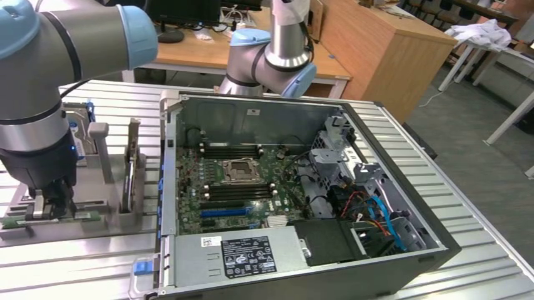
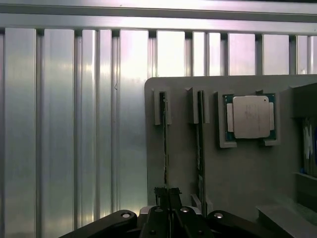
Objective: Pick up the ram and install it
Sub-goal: 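Pick up the ram and move it above insertion slot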
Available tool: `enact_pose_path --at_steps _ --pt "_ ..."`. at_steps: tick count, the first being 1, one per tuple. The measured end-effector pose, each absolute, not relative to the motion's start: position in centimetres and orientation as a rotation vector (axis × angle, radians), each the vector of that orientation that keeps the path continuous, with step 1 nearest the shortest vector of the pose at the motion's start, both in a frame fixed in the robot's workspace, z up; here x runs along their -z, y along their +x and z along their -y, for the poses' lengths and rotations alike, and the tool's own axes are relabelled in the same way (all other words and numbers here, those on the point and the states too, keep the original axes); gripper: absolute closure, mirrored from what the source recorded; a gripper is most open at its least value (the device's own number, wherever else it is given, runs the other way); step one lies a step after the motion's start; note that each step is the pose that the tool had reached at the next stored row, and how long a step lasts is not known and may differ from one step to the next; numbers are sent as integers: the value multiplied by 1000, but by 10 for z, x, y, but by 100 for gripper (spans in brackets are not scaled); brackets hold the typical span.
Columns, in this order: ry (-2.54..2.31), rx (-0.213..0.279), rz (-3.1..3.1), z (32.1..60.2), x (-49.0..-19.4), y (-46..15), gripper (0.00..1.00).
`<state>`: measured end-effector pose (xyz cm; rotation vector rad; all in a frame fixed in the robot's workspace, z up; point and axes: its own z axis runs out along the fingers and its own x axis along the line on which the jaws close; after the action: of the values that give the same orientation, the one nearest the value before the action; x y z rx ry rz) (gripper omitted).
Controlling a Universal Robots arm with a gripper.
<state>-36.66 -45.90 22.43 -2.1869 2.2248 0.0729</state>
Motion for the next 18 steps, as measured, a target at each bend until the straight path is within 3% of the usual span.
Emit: enact_pose_path --at_steps 18 --pt "-2188 -72 -2224 459 -270 -366 88"
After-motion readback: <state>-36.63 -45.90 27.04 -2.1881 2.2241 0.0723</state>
